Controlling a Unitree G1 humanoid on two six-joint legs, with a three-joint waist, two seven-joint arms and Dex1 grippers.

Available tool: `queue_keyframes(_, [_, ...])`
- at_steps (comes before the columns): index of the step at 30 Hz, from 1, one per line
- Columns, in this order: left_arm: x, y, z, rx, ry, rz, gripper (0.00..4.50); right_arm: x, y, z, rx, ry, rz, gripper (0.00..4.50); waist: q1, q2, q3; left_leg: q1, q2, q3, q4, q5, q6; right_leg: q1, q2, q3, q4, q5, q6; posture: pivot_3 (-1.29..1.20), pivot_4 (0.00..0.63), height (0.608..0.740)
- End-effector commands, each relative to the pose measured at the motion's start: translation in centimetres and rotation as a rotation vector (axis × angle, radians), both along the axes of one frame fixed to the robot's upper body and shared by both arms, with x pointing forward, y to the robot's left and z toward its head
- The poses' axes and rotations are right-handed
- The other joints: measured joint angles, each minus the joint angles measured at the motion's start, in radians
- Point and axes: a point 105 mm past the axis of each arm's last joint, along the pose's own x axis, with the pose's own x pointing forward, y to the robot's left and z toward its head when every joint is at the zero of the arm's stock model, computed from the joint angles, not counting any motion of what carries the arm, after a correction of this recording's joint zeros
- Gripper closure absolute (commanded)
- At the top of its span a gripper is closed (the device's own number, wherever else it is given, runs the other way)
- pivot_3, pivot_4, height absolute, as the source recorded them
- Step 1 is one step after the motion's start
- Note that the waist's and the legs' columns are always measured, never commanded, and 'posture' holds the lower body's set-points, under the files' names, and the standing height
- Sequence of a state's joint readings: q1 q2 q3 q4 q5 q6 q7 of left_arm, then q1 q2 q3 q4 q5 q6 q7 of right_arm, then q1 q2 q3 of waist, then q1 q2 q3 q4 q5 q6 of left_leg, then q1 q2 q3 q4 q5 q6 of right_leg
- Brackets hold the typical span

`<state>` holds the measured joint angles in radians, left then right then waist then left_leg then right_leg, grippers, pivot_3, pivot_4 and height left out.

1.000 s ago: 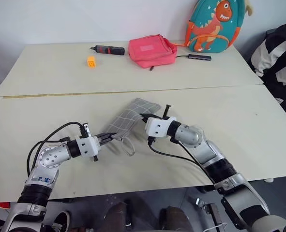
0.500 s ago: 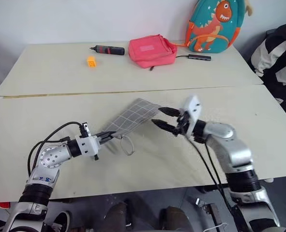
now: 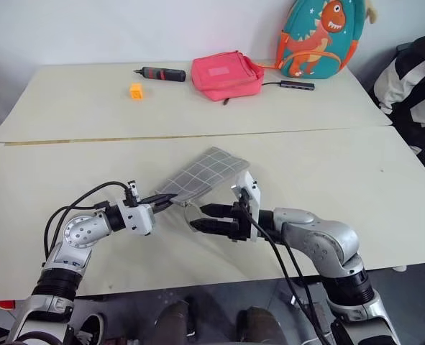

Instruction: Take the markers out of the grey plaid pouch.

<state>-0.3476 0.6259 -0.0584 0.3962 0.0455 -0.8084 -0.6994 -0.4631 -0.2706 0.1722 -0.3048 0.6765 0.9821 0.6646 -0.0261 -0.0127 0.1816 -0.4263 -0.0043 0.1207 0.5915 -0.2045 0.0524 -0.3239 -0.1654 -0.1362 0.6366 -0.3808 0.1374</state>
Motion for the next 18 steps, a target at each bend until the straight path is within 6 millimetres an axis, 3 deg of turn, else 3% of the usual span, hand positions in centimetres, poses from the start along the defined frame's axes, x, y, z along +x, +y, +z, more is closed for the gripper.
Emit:
queue_keyframes(1, [-0.2,-0.7,1.1,-0.024,-0.05,-0.027,4.5,-0.1,0.8,0.0,-0.003,-0.01,0.011,1.68,-0.001,0.0,0.0,0.0,0.0,0.0,0.0,0.0,0.0,0.0,0.0,0.0,0.0,0.0,0.0,0.0,0.15,0.74])
queue_keyframes(4, [-0.1,-1.0,1.5,-0.048,-0.053,-0.028,4.5,-0.5,1.1,-0.7,-0.024,0.002,0.036,1.68,-0.001,0.0,0.0,0.0,0.0,0.0,0.0,0.0,0.0,0.0,0.0,0.0,0.0,0.0,0.0,0.0,0.15,0.74])
queue_keyframes(6, [-0.1,-1.2,1.7,-0.063,-0.053,-0.038,4.5,-0.5,1.1,-0.9,-0.032,-0.007,0.036,2.06,-0.001,0.0,0.0,0.0,0.0,0.0,0.0,0.0,0.0,0.0,0.0,0.0,0.001,0.0,0.0,0.0,0.15,0.74])
queue_keyframes(13, [-1.5,0.0,2.1,-0.133,0.024,-0.073,4.5,0.6,-0.9,-0.2,-0.056,-0.065,0.002,4.38,-0.002,0.0,0.0,0.0,0.0,0.0,0.0,0.0,0.0,0.0,0.0,0.0,0.0,0.0,0.0,0.0,0.15,0.74])
queue_keyframes(18, [-2.5,1.8,2.7,-0.186,0.085,-0.086,4.5,0.1,-3.7,1.3,-0.075,-0.082,0.047,4.44,-0.002,0.0,0.0,0.0,0.001,0.0,0.0,0.0,0.0,0.0,0.0,0.0,-0.002,0.0,0.0,0.0,0.15,0.74])
